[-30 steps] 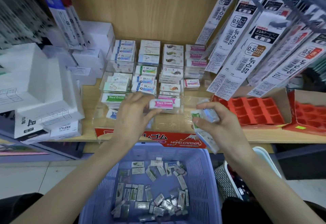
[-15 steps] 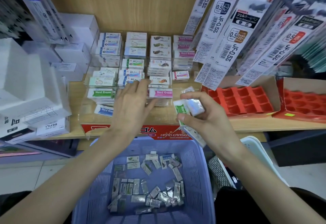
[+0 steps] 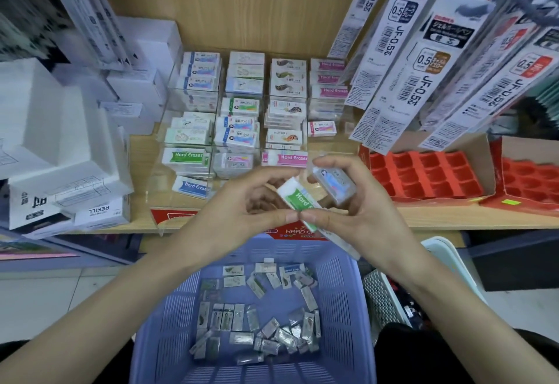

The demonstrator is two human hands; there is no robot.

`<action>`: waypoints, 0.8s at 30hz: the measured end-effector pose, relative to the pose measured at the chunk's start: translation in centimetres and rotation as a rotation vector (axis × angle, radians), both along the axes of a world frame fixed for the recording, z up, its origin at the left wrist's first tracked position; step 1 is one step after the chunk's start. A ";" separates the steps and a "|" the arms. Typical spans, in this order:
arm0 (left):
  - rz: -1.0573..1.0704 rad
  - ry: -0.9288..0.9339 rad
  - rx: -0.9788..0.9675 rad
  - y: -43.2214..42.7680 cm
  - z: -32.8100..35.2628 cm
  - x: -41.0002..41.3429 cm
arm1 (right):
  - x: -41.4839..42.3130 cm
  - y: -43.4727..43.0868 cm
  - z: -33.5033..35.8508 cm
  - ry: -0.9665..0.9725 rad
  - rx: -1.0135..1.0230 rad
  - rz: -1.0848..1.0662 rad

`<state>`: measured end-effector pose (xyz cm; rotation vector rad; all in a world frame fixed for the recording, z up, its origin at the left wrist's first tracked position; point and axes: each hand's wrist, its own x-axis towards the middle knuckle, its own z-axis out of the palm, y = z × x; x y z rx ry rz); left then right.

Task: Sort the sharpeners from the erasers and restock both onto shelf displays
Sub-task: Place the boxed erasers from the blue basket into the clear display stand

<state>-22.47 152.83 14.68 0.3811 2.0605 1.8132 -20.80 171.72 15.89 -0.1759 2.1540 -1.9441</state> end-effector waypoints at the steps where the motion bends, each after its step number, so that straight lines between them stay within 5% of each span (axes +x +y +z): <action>1: 0.007 -0.016 0.019 -0.2 -0.1 0.2 | 0.0 -0.2 0.0 -0.027 -0.023 -0.019; 10: 0.185 0.037 -0.088 -3.0 -2.0 2.2 | 0.3 -2.2 0.0 -0.057 0.072 0.048; 16: 0.197 0.488 -0.449 -6.0 -2.8 1.7 | -0.1 -5.4 -0.7 -0.058 0.008 -0.050; 24: 0.462 0.680 -0.813 -11.2 -3.5 -2.2 | -0.9 -7.4 -1.8 -0.106 0.016 -0.166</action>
